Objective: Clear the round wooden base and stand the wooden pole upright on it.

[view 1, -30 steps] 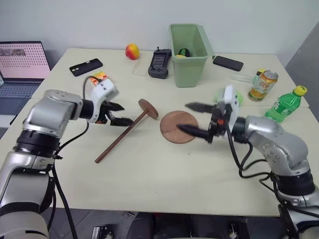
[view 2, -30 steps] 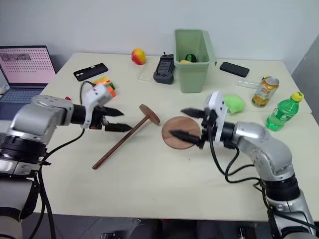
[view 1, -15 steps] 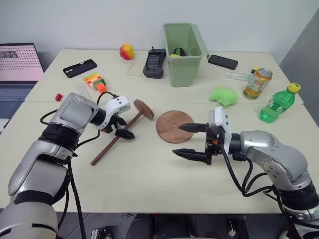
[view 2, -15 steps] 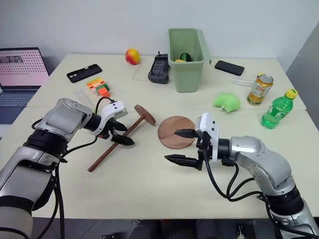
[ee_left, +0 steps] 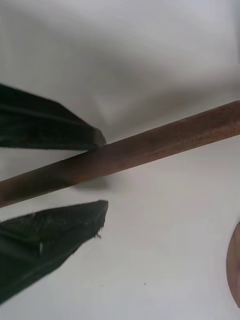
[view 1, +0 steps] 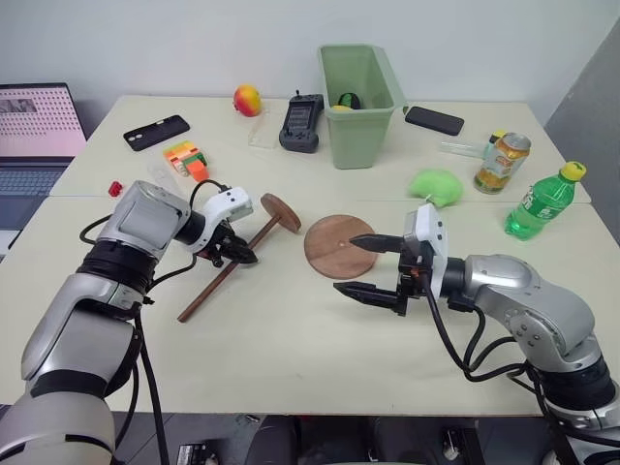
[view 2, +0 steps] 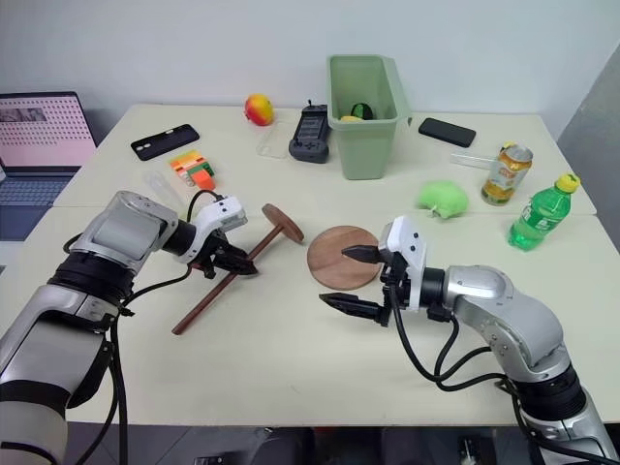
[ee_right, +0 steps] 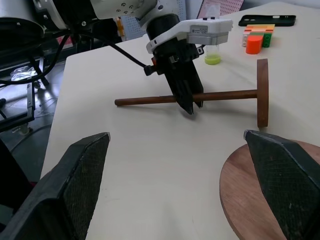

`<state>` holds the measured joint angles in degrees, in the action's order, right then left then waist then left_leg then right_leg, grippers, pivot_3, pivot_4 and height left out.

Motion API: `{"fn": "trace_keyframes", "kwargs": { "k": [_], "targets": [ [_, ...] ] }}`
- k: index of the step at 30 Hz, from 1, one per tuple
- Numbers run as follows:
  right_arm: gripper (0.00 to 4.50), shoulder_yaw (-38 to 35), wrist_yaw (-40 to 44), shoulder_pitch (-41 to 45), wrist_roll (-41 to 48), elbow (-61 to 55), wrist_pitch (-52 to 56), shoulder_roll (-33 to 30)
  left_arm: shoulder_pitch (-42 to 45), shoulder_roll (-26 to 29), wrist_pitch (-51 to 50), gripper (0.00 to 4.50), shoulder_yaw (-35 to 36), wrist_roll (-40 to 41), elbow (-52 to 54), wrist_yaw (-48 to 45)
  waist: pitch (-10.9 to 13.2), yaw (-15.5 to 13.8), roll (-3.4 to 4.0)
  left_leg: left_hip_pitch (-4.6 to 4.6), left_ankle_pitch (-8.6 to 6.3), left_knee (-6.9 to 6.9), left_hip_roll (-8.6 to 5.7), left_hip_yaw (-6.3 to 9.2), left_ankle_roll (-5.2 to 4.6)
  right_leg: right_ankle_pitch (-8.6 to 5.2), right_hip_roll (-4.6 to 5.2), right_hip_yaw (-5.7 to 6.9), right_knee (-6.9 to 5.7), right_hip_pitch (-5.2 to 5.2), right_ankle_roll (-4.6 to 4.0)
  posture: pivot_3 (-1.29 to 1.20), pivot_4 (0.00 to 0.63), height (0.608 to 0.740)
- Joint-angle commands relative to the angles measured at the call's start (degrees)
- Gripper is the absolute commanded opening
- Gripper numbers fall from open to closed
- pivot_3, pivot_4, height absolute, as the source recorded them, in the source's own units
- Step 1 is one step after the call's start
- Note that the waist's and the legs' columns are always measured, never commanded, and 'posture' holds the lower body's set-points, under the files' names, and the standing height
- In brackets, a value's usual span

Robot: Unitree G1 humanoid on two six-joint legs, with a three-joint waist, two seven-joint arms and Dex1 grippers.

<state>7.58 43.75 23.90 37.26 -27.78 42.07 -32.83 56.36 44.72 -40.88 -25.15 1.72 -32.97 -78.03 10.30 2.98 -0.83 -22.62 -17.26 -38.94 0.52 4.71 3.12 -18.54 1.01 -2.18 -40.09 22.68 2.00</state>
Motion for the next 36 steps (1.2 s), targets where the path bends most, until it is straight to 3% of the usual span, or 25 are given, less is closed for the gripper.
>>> {"fn": "trace_keyframes", "kwargs": {
  "k": [1,3,10,15,17,20,21,25,28,36],
  "targets": [
    [4.50,-2.46,0.09,-0.24,1.55,-2.68,0.27,-0.65,-1.15,0.79,-1.06,0.57,2.18,0.28,2.62,-0.56,0.00,0.00,0.00,0.00,0.00,0.00,0.00,-0.01,0.00,0.00,0.01,-0.01,0.00,0.00,0.00,0.00,0.150,0.740],
    [4.50,-2.77,0.18,-0.67,1.85,-3.12,0.58,-0.94,-2.24,0.90,-1.15,0.26,2.50,0.14,3.19,-0.23,0.00,0.01,0.00,0.00,0.00,0.00,0.00,-0.01,0.00,0.00,0.01,-0.01,-0.01,0.00,0.00,0.00,0.150,0.740],
    [4.50,-3.88,-0.14,-1.79,3.00,-4.60,1.62,-1.70,-1.12,-0.70,-4.71,0.26,8.17,2.14,2.36,3.91,0.00,0.00,0.00,0.01,0.00,-0.02,0.01,0.00,0.00,0.00,0.03,-0.01,-0.04,0.00,0.00,0.00,0.150,0.740],
    [4.50,-7.25,-2.36,-4.37,3.84,-6.46,2.43,-2.74,4.23,-0.58,-9.84,0.26,20.25,9.13,4.68,8.04,0.02,-0.11,-0.05,-0.21,0.00,-0.12,-0.02,0.04,0.00,0.00,0.03,0.02,-0.13,0.20,0.00,0.00,0.150,0.740],
    [4.50,-8.68,-3.57,-5.72,3.55,-7.08,2.14,-2.78,4.78,-4.70,-8.83,0.26,28.91,14.60,8.96,13.56,0.01,-0.19,-0.13,-0.38,0.01,-0.17,-0.04,-0.02,0.00,0.00,0.07,-0.02,-0.30,0.45,0.00,0.00,0.150,0.740],
    [4.50,-10.21,-6.40,-7.71,1.94,-8.12,0.51,-1.74,1.59,-16.99,2.73,0.26,40.26,19.53,19.03,28.33,-0.03,-0.96,-0.15,-0.38,0.02,-0.19,-0.02,-0.07,0.01,0.00,0.25,-0.07,-0.31,0.47,0.00,0.00,0.150,0.740],
    [4.50,-10.49,-7.69,-8.27,0.98,-8.50,-0.48,-1.10,-0.02,-20.06,6.02,0.26,40.97,18.64,22.13,32.56,-0.05,-1.27,-0.19,-0.37,0.02,-0.23,-0.03,-0.08,0.02,0.00,0.31,-0.07,-0.34,0.46,0.00,0.00,0.150,0.740],
    [4.50,-9.76,-11.65,-11.11,-4.88,-10.44,-6.25,0.86,-4.39,-29.25,6.77,0.26,38.80,24.18,31.36,33.66,-0.06,-1.10,-0.20,-0.32,0.01,-0.44,-0.02,-0.25,0.02,0.01,0.31,-0.24,-0.64,0.48,0.02,0.00,0.150,0.740],
    [4.50,-8.91,-13.90,-13.37,-8.19,-10.89,-9.25,2.33,-5.39,-37.38,9.06,0.26,40.60,29.94,32.73,37.13,-0.05,-1.25,-0.22,-0.34,0.01,-0.69,0.03,-0.22,0.01,0.01,0.19,-0.24,-0.87,0.51,0.02,0.00,0.150,0.740],
    [4.50,-9.40,-18.75,-17.11,-12.27,-11.58,-11.61,5.60,-12.33,-41.28,26.38,0.26,33.83,24.39,25.43,33.37,-0.08,-1.18,-0.18,-0.24,0.00,-0.85,0.00,-0.25,0.00,0.01,0.04,-0.30,-1.02,0.41,0.02,0.00,0.150,0.740]
  ]
}}
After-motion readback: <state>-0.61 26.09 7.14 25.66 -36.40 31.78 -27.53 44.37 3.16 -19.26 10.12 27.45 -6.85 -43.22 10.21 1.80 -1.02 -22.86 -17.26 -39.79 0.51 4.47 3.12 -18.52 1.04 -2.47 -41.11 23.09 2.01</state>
